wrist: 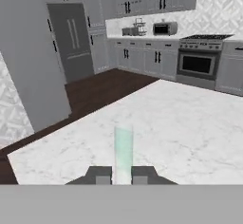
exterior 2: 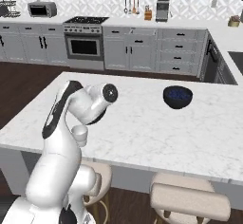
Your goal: Take a straw from the drawer in front and place it inside the glass cup on the dining counter.
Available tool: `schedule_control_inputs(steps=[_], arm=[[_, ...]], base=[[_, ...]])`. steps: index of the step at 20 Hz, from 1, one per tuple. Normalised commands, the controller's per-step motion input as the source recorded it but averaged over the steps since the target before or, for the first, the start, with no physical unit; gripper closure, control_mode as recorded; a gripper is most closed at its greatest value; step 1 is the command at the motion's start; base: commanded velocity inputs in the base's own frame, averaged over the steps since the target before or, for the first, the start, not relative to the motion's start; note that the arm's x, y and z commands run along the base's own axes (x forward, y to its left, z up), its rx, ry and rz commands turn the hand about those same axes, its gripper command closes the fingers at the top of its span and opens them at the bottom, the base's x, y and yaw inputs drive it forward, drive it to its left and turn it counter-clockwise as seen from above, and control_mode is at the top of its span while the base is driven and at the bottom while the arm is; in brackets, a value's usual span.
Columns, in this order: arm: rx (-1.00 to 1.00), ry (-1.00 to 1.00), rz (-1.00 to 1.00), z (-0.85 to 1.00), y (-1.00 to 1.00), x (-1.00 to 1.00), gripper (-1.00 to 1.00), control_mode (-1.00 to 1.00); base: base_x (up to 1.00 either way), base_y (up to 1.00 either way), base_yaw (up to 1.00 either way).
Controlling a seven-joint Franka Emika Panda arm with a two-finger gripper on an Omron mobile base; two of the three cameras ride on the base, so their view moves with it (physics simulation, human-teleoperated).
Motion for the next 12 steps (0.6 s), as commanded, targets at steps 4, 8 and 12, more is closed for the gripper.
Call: schedule_control_inputs(steps=[4,8,12], arm=[[0.09,0.0,0.5,-0.12,0.07,0.44,1.0,-1.0],[0.13,0.0,0.31,0.0,0.48,0.05,1.0,-1.0],[0.12,0.0,0.15,-0.05,0.48,0.0,1.0,-1.0]], base=[[0.0,0.0,0.0],[0.0,0.0,0.0],[0.0,0.0,0.0]])
